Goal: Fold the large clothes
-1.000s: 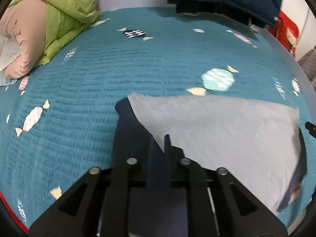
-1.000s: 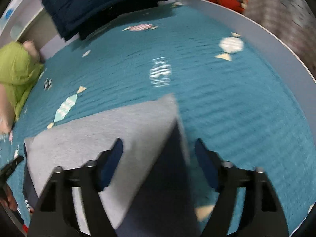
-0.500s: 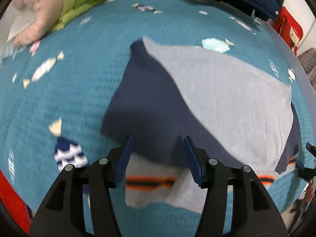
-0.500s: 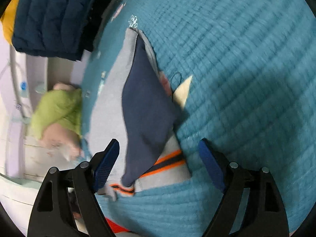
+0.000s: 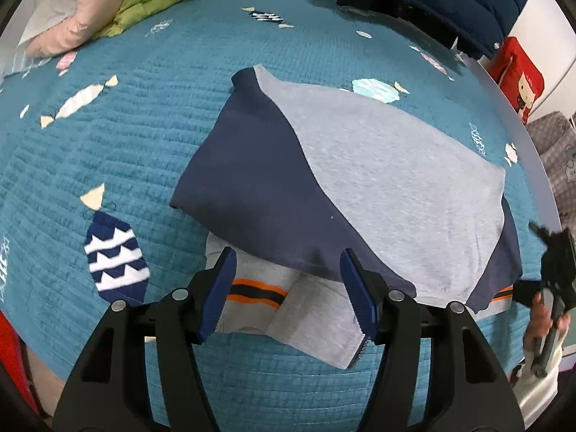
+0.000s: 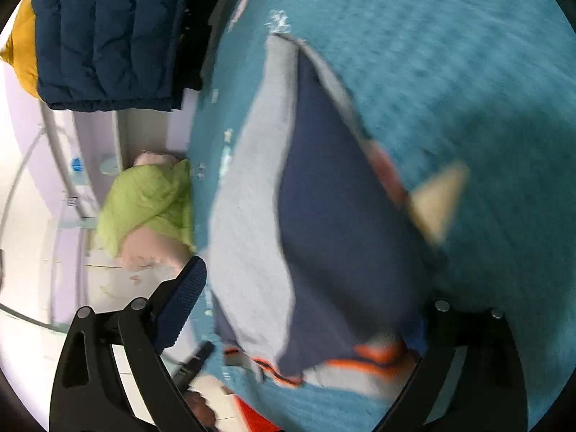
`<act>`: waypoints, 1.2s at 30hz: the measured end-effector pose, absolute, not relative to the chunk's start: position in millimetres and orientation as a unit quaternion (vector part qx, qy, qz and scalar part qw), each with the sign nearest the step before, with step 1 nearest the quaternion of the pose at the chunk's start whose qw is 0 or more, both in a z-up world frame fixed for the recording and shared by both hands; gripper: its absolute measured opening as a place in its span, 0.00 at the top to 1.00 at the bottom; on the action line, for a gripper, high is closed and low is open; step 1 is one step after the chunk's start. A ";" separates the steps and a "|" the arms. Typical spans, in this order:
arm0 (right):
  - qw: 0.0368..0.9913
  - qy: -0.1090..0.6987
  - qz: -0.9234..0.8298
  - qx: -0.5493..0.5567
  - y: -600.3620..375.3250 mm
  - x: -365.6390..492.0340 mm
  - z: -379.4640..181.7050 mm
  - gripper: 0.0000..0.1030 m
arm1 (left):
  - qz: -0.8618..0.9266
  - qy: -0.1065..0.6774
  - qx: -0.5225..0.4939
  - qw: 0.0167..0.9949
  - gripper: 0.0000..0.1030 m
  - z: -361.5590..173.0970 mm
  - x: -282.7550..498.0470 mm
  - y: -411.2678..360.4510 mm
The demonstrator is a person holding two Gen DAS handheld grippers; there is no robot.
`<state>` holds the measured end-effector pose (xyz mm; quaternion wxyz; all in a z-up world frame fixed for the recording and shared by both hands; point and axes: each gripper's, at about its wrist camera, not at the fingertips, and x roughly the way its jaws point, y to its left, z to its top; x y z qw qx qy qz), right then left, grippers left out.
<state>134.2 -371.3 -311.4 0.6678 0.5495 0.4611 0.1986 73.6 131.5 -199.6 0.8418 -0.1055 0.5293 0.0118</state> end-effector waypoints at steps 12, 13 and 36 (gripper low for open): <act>0.744 0.488 0.050 0.453 -362.7 122.1 -280.9 0.78 | 0.027 0.525 -0.098 0.845 0.40 -194.8 74.3 127.2; 0.760 0.487 0.043 0.428 -357.8 120.6 -271.6 0.82 | 0.024 0.527 -0.096 0.844 0.40 -195.2 76.9 125.7; 0.807 0.463 0.047 0.365 -305.5 121.6 -217.5 0.87 | -0.104 0.580 -0.045 0.807 0.97 -189.6 301.0 -5.0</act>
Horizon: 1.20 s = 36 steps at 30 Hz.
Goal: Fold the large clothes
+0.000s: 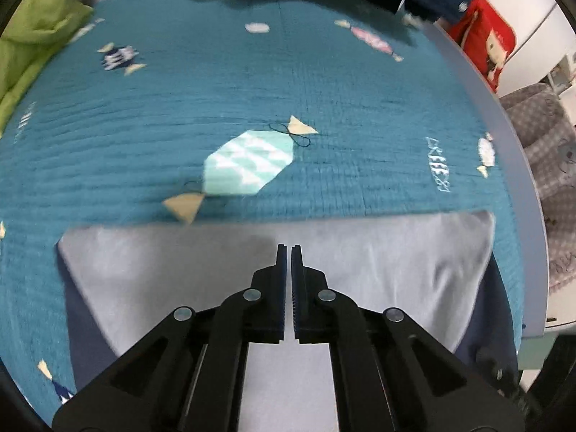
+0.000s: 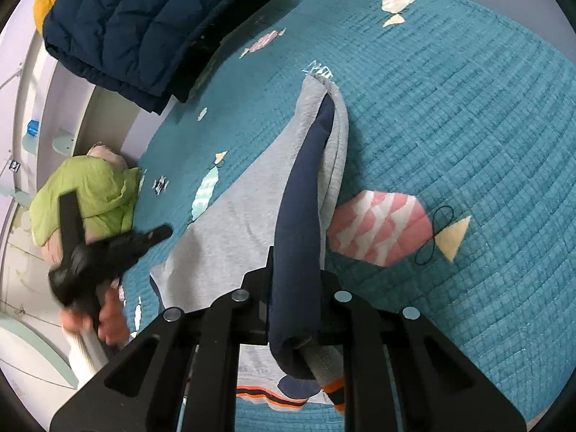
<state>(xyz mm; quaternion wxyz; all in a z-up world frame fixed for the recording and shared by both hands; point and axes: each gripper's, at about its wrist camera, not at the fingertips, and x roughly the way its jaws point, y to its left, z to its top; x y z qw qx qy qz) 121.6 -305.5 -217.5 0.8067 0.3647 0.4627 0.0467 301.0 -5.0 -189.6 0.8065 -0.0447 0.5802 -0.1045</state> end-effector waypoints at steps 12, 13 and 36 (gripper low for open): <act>0.794 0.496 0.016 0.352 -313.0 124.5 -224.2 0.87 | -0.088 0.625 0.023 0.775 1.00 -245.4 325.5 -32.6; 0.794 0.497 0.017 0.349 -312.3 124.2 -224.4 0.87 | -0.088 0.625 0.021 0.775 1.00 -239.1 317.4 -29.5; 0.795 0.514 0.035 0.321 -290.0 115.4 -221.9 0.85 | -0.076 0.679 -0.002 0.730 0.98 -247.6 215.6 -15.0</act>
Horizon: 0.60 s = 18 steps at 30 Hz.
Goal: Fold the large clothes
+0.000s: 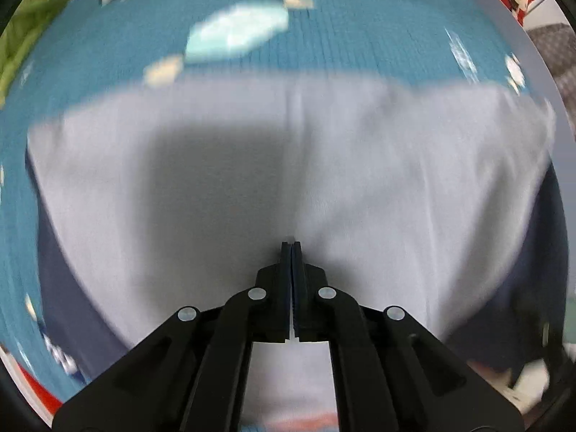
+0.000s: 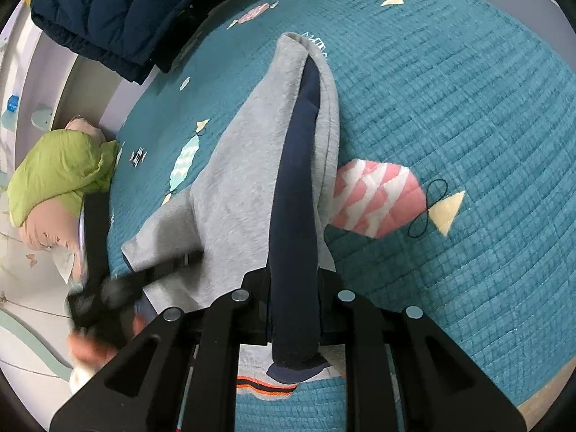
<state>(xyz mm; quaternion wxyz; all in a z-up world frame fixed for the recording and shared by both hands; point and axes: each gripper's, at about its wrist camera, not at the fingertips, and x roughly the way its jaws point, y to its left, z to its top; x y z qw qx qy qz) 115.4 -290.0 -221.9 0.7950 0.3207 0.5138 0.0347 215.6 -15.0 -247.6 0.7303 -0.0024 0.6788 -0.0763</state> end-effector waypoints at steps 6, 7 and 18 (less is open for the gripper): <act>0.785 0.524 0.031 0.328 -296.9 122.6 -236.0 0.84 | -0.047 0.656 -0.027 0.753 0.98 -261.6 175.3 -1.6; 0.787 0.526 0.037 0.320 -297.0 124.8 -236.8 0.81 | -0.044 0.665 -0.030 0.745 0.98 -256.6 169.0 -1.8; 0.783 0.530 0.039 0.322 -300.6 131.9 -267.8 0.65 | -0.080 0.641 0.024 0.763 0.98 -260.7 119.7 4.8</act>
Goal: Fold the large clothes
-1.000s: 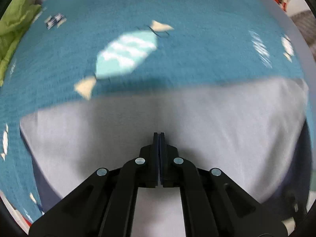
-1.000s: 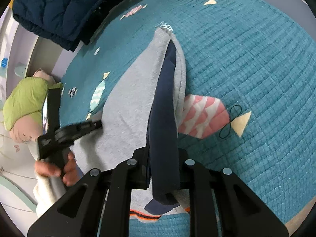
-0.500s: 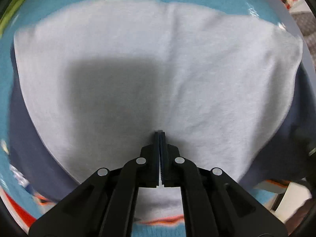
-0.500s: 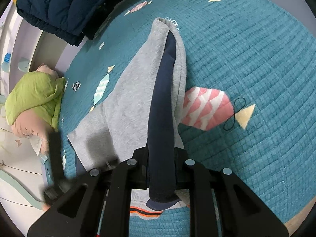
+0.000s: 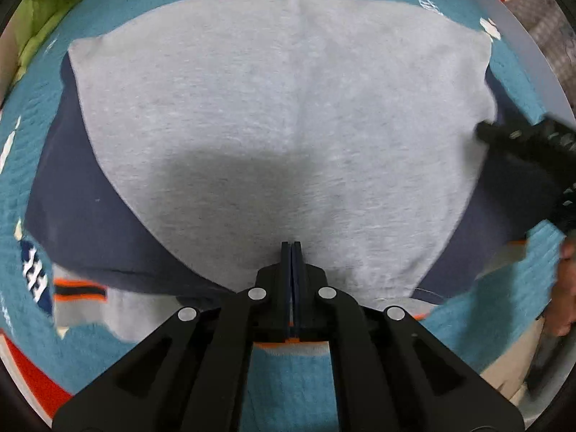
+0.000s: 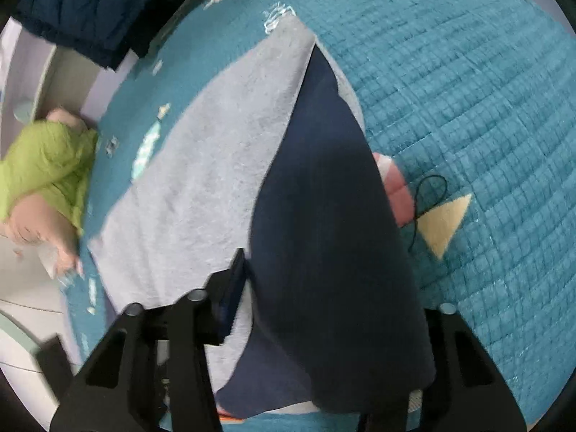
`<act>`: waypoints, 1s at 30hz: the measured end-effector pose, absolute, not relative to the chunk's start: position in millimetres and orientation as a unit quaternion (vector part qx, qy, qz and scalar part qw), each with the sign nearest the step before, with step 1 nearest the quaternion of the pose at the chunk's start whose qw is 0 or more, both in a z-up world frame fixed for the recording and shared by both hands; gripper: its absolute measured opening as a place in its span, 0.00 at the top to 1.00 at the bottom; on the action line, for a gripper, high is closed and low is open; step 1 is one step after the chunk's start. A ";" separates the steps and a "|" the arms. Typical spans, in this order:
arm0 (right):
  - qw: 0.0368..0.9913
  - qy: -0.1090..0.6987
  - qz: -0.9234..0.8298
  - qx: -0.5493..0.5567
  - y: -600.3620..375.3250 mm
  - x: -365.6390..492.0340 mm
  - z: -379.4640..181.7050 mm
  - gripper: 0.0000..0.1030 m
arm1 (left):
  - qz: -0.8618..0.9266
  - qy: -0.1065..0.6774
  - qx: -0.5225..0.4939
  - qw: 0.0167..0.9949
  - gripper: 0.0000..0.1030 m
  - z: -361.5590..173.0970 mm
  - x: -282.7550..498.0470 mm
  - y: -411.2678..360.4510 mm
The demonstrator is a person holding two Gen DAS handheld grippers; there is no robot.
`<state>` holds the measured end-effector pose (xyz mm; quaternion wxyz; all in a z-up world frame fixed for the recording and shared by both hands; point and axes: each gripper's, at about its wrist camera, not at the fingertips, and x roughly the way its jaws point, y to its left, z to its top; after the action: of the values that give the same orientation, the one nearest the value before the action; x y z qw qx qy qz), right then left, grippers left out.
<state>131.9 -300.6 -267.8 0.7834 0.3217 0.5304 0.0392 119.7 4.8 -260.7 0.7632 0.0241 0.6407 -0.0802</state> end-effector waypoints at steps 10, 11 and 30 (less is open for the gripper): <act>0.812 0.484 0.080 0.317 -277.1 118.5 -214.9 0.82 | -0.074 0.624 0.043 0.777 0.98 -266.1 98.6 -19.6; 0.812 0.481 0.088 0.318 -273.8 118.3 -209.7 0.82 | -0.073 0.620 0.047 0.780 0.98 -267.5 96.6 -22.7; 0.837 0.455 0.175 0.247 -187.1 110.8 -142.7 0.83 | -0.110 0.574 0.035 0.811 0.99 -268.5 59.4 -29.4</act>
<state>110.8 -187.1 -142.7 0.8374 0.2473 0.4550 0.1747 59.4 -29.4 -268.5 0.8108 0.0346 0.5738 -0.1102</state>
